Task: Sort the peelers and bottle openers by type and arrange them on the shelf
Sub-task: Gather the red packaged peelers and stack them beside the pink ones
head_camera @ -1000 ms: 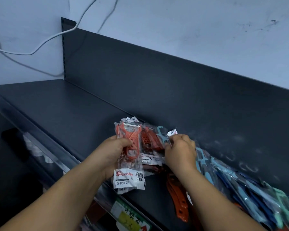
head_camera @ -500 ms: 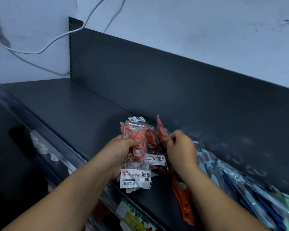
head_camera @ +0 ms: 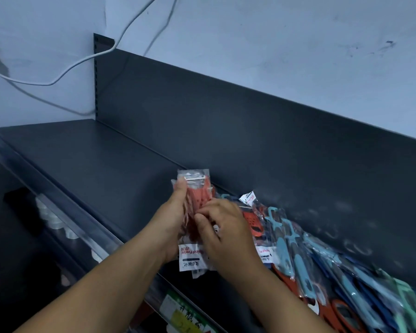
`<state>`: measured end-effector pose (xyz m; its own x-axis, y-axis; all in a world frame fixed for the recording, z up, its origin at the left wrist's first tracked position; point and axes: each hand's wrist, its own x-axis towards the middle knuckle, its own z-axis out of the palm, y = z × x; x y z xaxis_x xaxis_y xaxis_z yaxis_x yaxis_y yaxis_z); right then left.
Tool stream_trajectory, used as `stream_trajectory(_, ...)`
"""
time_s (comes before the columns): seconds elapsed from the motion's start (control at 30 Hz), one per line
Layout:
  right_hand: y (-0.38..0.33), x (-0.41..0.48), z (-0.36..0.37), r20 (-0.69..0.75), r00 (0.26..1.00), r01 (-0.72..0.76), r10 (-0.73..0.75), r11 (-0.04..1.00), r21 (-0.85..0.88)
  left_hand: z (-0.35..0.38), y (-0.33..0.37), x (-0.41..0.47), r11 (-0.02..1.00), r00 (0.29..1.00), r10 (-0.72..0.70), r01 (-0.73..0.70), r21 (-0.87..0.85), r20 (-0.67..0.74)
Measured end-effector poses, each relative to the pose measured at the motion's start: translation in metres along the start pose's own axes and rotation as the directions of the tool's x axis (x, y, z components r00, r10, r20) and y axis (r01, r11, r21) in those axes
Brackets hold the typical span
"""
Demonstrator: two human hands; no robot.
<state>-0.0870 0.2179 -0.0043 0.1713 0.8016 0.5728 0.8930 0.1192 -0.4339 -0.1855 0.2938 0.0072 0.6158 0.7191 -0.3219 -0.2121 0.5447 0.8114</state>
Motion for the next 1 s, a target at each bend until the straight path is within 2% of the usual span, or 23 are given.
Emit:
stream_trajectory(0.07,-0.005,0.000,-0.001,0.047,0.999,-0.014,0.007,0.989,0.148,-0.002,-0.001,-0.001,0.999,0.999,0.033,-0.033,-0.022,0.032)
stream_trajectory(0.1,-0.008,0.002,-0.002,0.070,0.996,-0.069,0.052,0.961,0.269,-0.003,-0.001,-0.002,0.998,0.998,0.057,-0.056,-0.027,0.019)
stream_trajectory(0.13,-0.010,0.005,-0.003,0.076,0.990,-0.139,0.119,0.911,0.388,-0.005,-0.001,-0.002,0.997,0.998,0.068,-0.068,-0.033,-0.007)
stream_trajectory(0.2,-0.006,0.015,-0.006,-0.013,0.960,-0.239,0.281,0.839,0.489,-0.011,0.001,-0.002,0.998,0.996,0.057,-0.059,-0.031,-0.063)
stream_trajectory(0.27,0.005,0.028,-0.008,-0.094,0.919,-0.322,0.382,0.867,0.381,-0.018,0.003,-0.002,0.999,0.994,0.044,-0.045,-0.001,-0.099)
stream_trajectory(0.3,0.013,0.035,-0.007,-0.064,0.911,-0.377,0.407,0.887,0.268,-0.022,0.004,-0.001,0.999,0.993,0.046,-0.044,0.024,-0.111)
stream_trajectory(0.37,0.029,0.046,-0.001,0.104,0.874,-0.479,0.475,0.878,0.009,-0.029,0.005,0.000,0.997,0.992,0.062,-0.056,0.055,-0.113)
stream_trajectory(0.4,0.037,0.050,0.005,0.173,0.844,-0.496,0.508,0.861,-0.109,-0.031,0.005,0.001,0.996,0.992,0.066,-0.059,0.062,-0.106)
stream_trajectory(0.47,0.048,0.055,0.016,0.204,0.831,-0.460,0.517,0.846,-0.272,-0.033,0.005,0.002,0.996,0.994,0.067,-0.062,0.066,-0.087)
stream_trajectory(0.57,0.055,0.056,0.028,0.149,0.870,-0.391,0.469,0.843,-0.370,-0.033,0.004,0.005,0.995,0.995,0.075,-0.070,0.071,-0.071)
stream_trajectory(0.7,0.053,0.051,0.030,0.129,0.905,-0.331,0.405,0.861,-0.386,-0.032,0.003,0.008,0.995,0.995,0.073,-0.069,0.070,-0.061)
stream_trajectory(0.8,0.049,0.049,0.022,0.071,0.895,-0.405,0.441,0.868,-0.287,-0.031,0.002,0.010,0.995,0.996,0.074,-0.069,0.077,-0.056)
stream_trajectory(0.9,0.044,0.050,0.004,-0.010,0.845,-0.535,0.535,0.845,0.000,-0.029,0.003,0.010,0.992,0.996,0.083,-0.079,0.096,-0.040)
stream_trajectory(1.0,0.036,0.050,-0.013,-0.031,0.850,-0.500,0.525,0.824,0.267,-0.028,0.003,0.011,0.991,0.996,0.089,-0.086,0.105,-0.029)
